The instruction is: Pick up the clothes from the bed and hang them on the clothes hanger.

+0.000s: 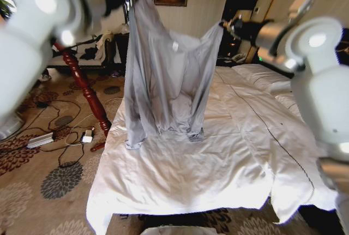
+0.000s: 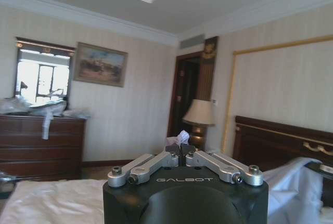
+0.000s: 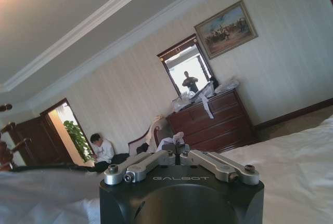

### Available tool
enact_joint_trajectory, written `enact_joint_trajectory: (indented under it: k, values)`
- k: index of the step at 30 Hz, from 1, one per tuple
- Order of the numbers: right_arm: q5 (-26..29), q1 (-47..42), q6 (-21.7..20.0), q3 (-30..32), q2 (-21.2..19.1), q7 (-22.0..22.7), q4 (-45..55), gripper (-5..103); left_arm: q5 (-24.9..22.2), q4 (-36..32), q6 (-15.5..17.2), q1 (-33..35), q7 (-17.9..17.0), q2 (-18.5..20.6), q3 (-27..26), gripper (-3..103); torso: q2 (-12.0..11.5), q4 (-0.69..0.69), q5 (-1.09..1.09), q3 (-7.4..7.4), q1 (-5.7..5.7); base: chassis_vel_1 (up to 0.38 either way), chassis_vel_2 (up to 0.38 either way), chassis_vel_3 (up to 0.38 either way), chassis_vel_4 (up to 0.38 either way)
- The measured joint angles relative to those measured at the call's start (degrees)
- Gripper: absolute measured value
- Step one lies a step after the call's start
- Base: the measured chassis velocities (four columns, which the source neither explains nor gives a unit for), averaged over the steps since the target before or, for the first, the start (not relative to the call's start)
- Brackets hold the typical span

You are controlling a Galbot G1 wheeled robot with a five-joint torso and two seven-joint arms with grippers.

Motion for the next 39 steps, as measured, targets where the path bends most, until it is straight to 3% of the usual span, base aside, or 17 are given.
enact_joint_trajectory:
  k: [3,7,8,10,11,13,17,19,22,24,28,30,31,33,34,37,39]
  values:
    - [4.38,-3.89,-0.37,6.26,-4.04,1.23,7.63,0,-5.02,-6.51,-1.06,-0.02,-2.97,2.14,-3.61,1,0.0,-0.03,0.02,0.0,0.01,0.0,0.0,0.0,0.0]
    - [11.13,-7.36,-0.57,13.64,-10.52,1.9,13.81,0,-11.97,-10.01,-1.34,-3.96,-4.64,5.34,-7.69,1,0.0,-0.03,0.02,-0.01,0.0,0.0,0.0,0.0,0.0]
    - [13.72,-8.29,-0.39,16.18,-12.98,2.21,15.74,0,-13.92,-11.27,-1.34,-5.3,-4.64,7.35,-9.69,1,0.0,-0.02,0.03,-0.02,-0.01,0.0,0.0,0.0,0.0]
    - [14.4,-8.51,-0.35,16.91,-13.53,2.32,16.2,0,-14.42,-11.67,-1.32,-5.69,-4.38,8.12,-10.37,1,0.01,-0.03,0.03,-0.02,-0.01,0.0,0.0,0.0,0.0]
    - [18.65,-9.44,-0.03,21.81,-16.93,3.01,18.89,0,-17.07,-13.19,-0.86,-7.73,-2.69,11.78,-13.59,1,0.0,-0.01,0.01,-0.01,-0.01,0.0,0.0,0.0,0.0]
    - [23.43,-9.41,0.35,27.34,-20.4,3.41,21.04,0,-20.91,-14.01,-1.16,-11.68,-1.59,14.88,-15.17,1,0.01,0.06,-0.04,-0.02,-0.02,0.0,0.0,0.0,0.0]
    - [28.71,-8.72,0.43,32.81,-24.47,3.59,22.07,0,-25.11,-13.9,-2.24,-16.82,0.27,15.08,-14.7,1,0.02,0.01,-0.04,-0.03,-0.03,0.0,0.0,0.0,0.0]
    - [31.72,-7.4,0.35,34.93,-26.66,3.59,21.55,0,-25.3,-12.84,-2.58,-20.58,1.83,11.85,-11.94,1,0.02,-0.03,0.04,-0.02,-0.02,0.0,0.0,0.0,0.0]
    - [31.79,-6.41,-0.03,34.73,-26.83,3.58,20.57,0,-23.44,-11.96,-2.27,-21.0,1.34,9.28,-10.16,1,0.02,-0.03,0.04,0.0,0.0,0.0,0.0,0.0,0.0]
    - [29.48,-6.42,-0.75,33.74,-25.48,3.45,18.31,0,-21.35,-10.35,-1.53,-19.28,-1.34,5.82,-8.84,1,0.01,-0.01,0.02,0.01,0.02,0.0,0.0,0.0,0.0]
    - [26.04,-10.9,-1.07,33.38,-23.28,3.42,18.19,0,-18.26,-9.96,-0.4,-14.05,-2.75,4.27,-9.06,1,0.01,-0.02,0.03,0.01,0.03,0.0,0.0,0.0,0.0]
    - [20.45,-17.66,-1.19,30.74,-19.24,3.65,20.33,0,-14.23,-11.82,0.71,-5.63,-3.63,5.54,-9.47,1,0.0,0.0,0.04,0.02,0.03,0.0,0.0,0.0,0.0]
    - [20.45,-17.66,-1.19,30.74,-19.24,3.65,20.33,0,-14.23,-11.82,0.71,-5.63,-3.63,5.54,-9.47,1,0.0,0.0,0.04,0.02,0.03,0.0,0.0,0.0,0.0]
    - [13.64,-23.13,-1.32,26.07,-14.36,3.28,21.17,0,-9.98,-13.01,2.54,6.36,-3.83,6.83,-10.62,1,-0.01,0.05,-0.04,0.03,0.04,0.0,0.0,0.0,0.0]
    - [13.64,-23.13,-1.32,26.07,-14.36,3.28,21.17,0,-9.98,-13.01,2.54,6.36,-3.83,6.83,-10.62,1,-0.01,0.05,-0.04,0.03,0.04,0.0,0.0,0.0,0.0]
    - [5.52,-25.19,-1.7,18.55,-7.32,1.95,17.61,0,0.44,-11.32,3.43,17.98,-2.56,5.72,-10.74,1,0.0,0.01,0.02,0.01,0.02,0.0,0.0,0.0,0.0]
    - [3.21,-25.39,-1.72,16.03,-4.67,1.66,15.91,0,3.37,-10.47,3.31,22.19,-2.8,4.58,-10.48,1,-0.01,-0.01,0.03,0.02,0.03,0.0,0.0,0.0,0.0]
